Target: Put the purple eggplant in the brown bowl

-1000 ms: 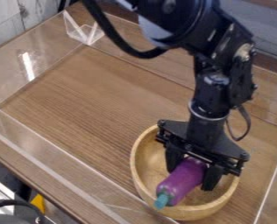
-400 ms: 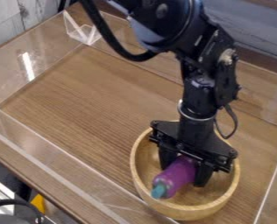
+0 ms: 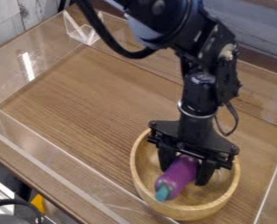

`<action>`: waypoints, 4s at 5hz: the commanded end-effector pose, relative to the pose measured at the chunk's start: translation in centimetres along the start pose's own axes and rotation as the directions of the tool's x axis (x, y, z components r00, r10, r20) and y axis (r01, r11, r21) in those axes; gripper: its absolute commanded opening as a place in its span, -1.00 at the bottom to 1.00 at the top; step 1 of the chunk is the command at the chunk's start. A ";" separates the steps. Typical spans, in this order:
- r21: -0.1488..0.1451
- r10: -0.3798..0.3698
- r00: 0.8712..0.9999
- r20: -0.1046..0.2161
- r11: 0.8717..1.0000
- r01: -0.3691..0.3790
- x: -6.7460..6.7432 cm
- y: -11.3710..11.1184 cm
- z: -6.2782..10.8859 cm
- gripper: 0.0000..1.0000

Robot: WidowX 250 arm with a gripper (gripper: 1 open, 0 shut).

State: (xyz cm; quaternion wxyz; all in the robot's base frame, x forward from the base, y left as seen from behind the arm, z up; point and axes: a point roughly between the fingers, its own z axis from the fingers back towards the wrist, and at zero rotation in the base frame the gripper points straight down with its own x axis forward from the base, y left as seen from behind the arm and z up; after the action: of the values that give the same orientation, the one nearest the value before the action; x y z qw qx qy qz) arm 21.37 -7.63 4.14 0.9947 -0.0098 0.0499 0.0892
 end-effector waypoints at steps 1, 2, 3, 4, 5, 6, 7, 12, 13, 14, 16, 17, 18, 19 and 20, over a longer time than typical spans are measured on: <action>-0.035 0.004 0.998 0.061 0.999 -0.002 1.3 0.1 2.4 -1.00; -0.040 0.047 0.997 0.063 0.998 -0.044 1.6 0.3 1.7 -1.00; -0.045 0.089 0.994 0.062 0.995 -0.086 1.7 0.5 1.1 -1.00; -0.043 0.058 0.996 0.062 0.998 -0.055 1.2 1.1 1.3 -1.00; -0.042 0.026 0.998 0.064 0.999 -0.023 0.8 1.6 1.5 -1.00; -0.047 0.037 0.997 0.073 0.998 -0.034 0.9 1.9 0.9 -1.00; -0.055 0.046 0.996 0.081 0.998 -0.041 0.8 2.4 0.4 -1.00; -0.067 0.017 0.996 0.087 0.998 -0.011 -0.6 -1.8 0.9 -1.00; -0.066 0.024 0.996 0.086 0.998 -0.018 -0.3 -2.7 0.9 -1.00; -0.071 0.090 0.992 0.086 0.994 -0.084 -0.4 -2.2 1.3 -1.00; -0.075 0.176 0.981 0.086 0.983 -0.170 -0.2 -1.2 2.2 -1.00; -0.076 0.197 0.977 0.086 0.979 -0.191 0.0 -0.6 2.7 -1.00; -0.079 0.253 0.964 0.087 0.966 -0.247 -0.2 0.4 2.6 -1.00; -0.080 0.304 0.949 0.088 0.951 -0.297 -0.6 1.2 2.5 -1.00; -0.071 0.260 0.962 0.089 0.965 -0.254 -1.0 0.9 2.0 -1.00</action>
State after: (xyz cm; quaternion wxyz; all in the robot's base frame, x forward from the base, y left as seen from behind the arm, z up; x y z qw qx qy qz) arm 20.16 -6.76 5.41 0.9746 -0.0201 0.0168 0.2224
